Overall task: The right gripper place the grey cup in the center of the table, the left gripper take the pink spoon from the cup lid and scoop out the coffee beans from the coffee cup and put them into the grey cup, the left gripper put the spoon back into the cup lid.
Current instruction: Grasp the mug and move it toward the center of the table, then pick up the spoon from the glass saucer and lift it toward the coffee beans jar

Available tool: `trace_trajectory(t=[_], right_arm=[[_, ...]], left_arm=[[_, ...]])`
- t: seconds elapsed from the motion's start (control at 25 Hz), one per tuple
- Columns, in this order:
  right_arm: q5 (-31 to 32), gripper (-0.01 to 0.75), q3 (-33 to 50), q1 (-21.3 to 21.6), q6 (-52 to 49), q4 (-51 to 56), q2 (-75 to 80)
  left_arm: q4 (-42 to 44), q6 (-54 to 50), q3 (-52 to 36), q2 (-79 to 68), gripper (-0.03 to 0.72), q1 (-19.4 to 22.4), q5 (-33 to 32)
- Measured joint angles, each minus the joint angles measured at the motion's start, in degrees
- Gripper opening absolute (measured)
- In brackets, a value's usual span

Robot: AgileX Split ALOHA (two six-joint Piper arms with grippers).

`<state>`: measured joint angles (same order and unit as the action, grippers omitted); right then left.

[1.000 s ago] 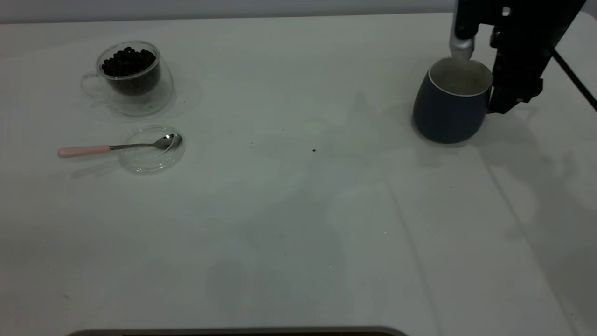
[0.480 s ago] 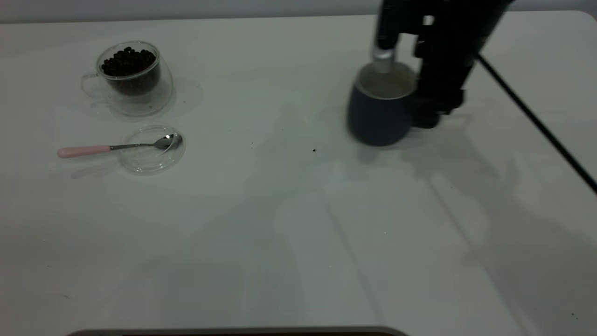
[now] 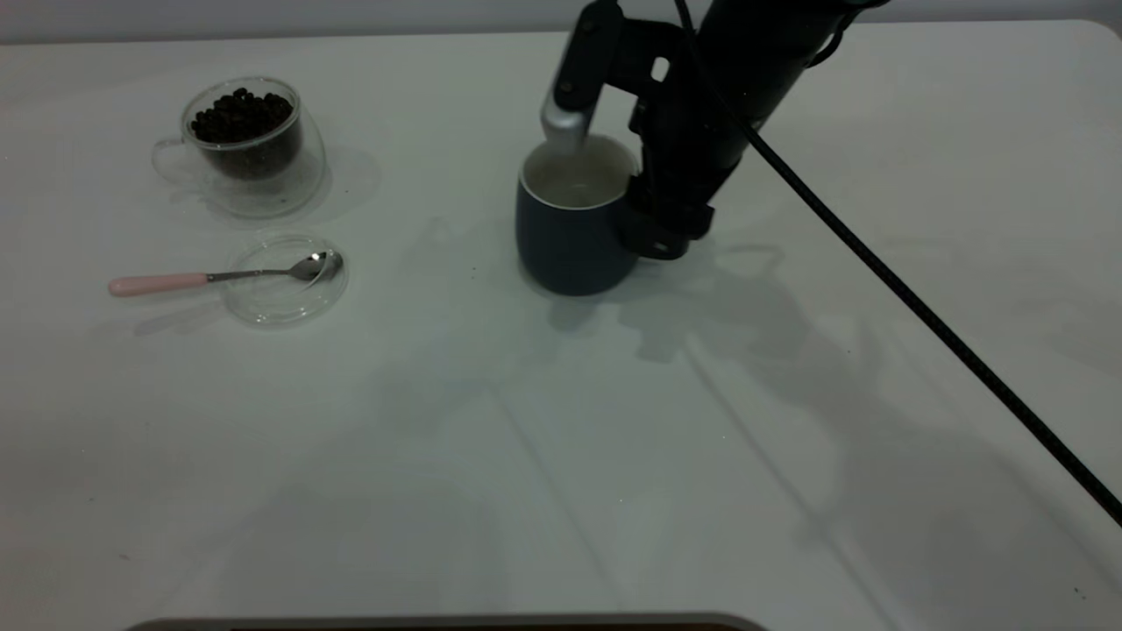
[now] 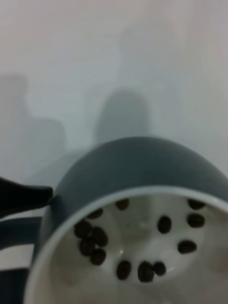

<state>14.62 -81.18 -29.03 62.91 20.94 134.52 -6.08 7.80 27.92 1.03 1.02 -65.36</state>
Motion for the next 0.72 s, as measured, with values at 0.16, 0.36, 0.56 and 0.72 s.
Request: trace_trajectory(t=[0.16,0.36,0.56,0.72], right_arm=[[4.8,0.588,0.2,0.8,-4.5,0.8,-6.4],[22.9,0.588,0.1,4.0,-15.3,-2.1,-19.5],[43.6,0.588,0.1,5.8,-32.5,-9.9,-34.1],[54.0,0.588,1.7,5.9,-45.1,-15.9,-45.6]], left_arm=[[0.0,0.0,0.0,0.0,0.461,0.0,0.0],[0.0,0.2,0.0,0.0,0.461,0.0,0.0],[0.0,0.2,0.0,0.0,0.461,0.0,0.0],[0.0,0.2,0.0,0.0,0.461,0.0,0.0]])
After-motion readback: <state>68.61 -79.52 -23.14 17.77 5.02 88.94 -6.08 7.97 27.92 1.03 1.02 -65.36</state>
